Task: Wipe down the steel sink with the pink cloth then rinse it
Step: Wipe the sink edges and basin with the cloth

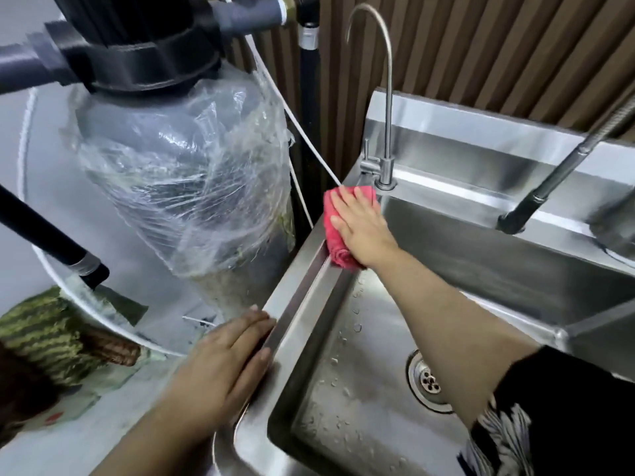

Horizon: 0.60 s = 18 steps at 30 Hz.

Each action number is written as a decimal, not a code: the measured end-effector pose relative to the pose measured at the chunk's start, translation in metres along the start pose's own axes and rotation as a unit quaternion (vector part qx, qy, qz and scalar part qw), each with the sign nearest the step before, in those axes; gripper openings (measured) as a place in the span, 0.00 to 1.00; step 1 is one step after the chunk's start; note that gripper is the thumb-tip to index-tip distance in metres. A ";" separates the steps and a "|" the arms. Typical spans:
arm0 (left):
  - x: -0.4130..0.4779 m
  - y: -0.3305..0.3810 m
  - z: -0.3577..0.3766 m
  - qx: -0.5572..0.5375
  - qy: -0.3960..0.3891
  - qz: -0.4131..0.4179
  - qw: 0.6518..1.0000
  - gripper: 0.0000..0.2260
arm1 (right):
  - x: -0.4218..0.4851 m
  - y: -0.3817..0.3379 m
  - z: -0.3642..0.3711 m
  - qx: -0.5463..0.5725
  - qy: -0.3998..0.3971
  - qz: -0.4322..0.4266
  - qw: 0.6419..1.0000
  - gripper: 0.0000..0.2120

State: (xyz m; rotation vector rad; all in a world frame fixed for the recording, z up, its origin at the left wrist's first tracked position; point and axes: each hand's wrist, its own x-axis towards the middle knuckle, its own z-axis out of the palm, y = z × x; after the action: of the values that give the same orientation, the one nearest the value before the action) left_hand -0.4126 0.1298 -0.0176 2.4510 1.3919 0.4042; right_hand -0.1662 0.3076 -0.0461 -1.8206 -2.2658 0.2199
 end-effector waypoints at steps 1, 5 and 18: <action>0.011 0.001 0.002 0.003 0.005 0.008 1.000 0.24 | 0.002 -0.002 -0.001 -0.012 0.008 0.012 1.000 0.24; 0.054 0.007 0.016 -0.002 0.004 0.033 0.999 0.24 | -0.038 -0.026 0.010 0.017 0.027 -0.026 0.999 0.26; 0.117 -0.012 0.033 -0.014 0.008 0.085 0.996 0.27 | 0.023 0.020 -0.004 0.006 0.010 0.059 0.998 0.24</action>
State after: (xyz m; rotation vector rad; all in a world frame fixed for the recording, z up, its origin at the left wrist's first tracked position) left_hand -0.3512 0.2332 -0.0411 2.5579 1.1781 0.4804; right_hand -0.1513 0.3340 -0.0453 -1.9425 -2.1411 0.2337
